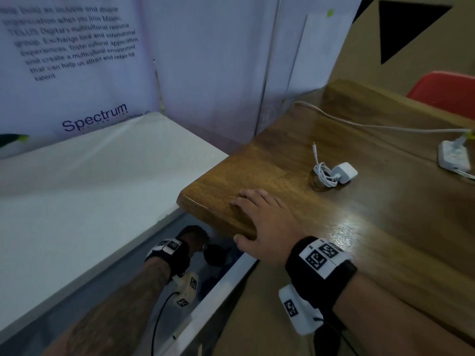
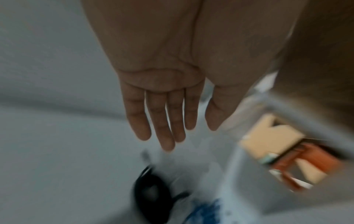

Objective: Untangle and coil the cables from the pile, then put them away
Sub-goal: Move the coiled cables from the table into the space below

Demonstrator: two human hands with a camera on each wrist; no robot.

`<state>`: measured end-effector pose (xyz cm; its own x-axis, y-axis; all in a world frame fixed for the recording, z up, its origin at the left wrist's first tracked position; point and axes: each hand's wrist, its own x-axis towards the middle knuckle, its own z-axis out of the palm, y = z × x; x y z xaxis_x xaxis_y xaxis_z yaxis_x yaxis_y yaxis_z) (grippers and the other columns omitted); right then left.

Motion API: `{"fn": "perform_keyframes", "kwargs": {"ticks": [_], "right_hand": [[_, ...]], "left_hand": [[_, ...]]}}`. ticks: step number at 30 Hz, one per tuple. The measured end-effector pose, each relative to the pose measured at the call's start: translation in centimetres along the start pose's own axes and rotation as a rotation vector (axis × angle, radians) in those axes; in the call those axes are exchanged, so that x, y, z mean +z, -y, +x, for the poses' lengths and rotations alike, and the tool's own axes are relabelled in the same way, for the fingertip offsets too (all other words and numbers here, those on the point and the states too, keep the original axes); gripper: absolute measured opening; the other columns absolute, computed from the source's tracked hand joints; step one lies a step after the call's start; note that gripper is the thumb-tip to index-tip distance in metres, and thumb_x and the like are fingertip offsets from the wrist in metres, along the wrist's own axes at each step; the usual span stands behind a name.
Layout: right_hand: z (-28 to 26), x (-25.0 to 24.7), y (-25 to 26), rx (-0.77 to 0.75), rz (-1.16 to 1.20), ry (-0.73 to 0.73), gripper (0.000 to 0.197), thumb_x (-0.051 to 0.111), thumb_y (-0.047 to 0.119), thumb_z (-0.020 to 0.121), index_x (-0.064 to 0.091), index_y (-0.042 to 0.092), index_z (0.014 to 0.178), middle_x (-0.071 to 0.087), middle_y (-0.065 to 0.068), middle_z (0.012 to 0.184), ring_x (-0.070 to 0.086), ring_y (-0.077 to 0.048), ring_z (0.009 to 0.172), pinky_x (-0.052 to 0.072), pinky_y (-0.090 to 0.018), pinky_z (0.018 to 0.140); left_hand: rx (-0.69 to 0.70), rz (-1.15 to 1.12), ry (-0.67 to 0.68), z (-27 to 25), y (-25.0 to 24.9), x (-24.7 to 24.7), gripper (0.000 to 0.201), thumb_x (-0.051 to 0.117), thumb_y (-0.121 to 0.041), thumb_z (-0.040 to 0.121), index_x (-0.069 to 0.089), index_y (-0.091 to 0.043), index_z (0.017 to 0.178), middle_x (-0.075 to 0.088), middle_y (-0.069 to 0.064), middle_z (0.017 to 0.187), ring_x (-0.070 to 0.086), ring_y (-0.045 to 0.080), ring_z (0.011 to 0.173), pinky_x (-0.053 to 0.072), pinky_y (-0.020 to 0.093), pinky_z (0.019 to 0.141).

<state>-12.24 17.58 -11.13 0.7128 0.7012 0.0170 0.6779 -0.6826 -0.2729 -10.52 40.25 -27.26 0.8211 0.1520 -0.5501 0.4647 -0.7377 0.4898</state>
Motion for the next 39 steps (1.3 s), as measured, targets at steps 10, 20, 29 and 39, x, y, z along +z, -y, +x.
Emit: {"fn": "perform_keyframes", "kwargs": {"ticks": [10, 20, 29, 39], "right_hand": [[-0.1, -9.0, -5.6, 0.38, 0.132, -0.201, 0.045, 0.066, 0.042, 0.09, 0.054, 0.023, 0.13, 0.052, -0.001, 0.139, 0.055, -0.022, 0.121, 0.041, -0.029, 0.096], [-0.3, -8.9, -9.3, 0.533, 0.027, 0.077, 0.03, 0.064, 0.042, 0.091, 0.07, 0.018, 0.109, 0.067, 0.0, 0.099, 0.065, -0.018, 0.089, 0.054, -0.034, 0.086], [-3.2, -6.1, -1.8, 0.249, 0.165, -0.036, 0.042, 0.067, 0.043, 0.09, 0.064, 0.018, 0.124, 0.061, -0.003, 0.122, 0.059, -0.021, 0.112, 0.049, -0.033, 0.094], [-4.5, -1.8, 4.6, -0.131, 0.193, 0.003, 0.041, 0.067, 0.036, 0.087, 0.062, 0.024, 0.126, 0.049, 0.006, 0.135, 0.047, -0.014, 0.12, 0.041, -0.026, 0.096]], "left_hand": [[0.277, 0.112, 0.165, -11.5, -4.9, -4.4, 0.023, 0.061, -0.033, 0.091, 0.07, -0.019, 0.076, 0.076, -0.001, 0.078, 0.07, 0.008, 0.07, 0.052, 0.026, 0.069], [0.481, -0.381, 0.024, -16.8, -10.3, -7.2, 0.031, 0.058, -0.034, 0.096, 0.07, -0.006, 0.095, 0.075, 0.012, 0.083, 0.071, 0.023, 0.072, 0.053, 0.032, 0.064], [0.4, -0.768, 0.01, -17.1, -12.0, -5.9, 0.039, 0.056, -0.038, 0.096, 0.064, -0.002, 0.108, 0.075, 0.015, 0.095, 0.074, 0.03, 0.084, 0.055, 0.031, 0.054], [0.339, -0.996, -0.135, -17.6, -7.3, -5.3, 0.03, 0.068, -0.029, 0.09, 0.068, 0.0, 0.101, 0.071, 0.013, 0.087, 0.07, 0.024, 0.076, 0.05, 0.027, 0.051]]}}
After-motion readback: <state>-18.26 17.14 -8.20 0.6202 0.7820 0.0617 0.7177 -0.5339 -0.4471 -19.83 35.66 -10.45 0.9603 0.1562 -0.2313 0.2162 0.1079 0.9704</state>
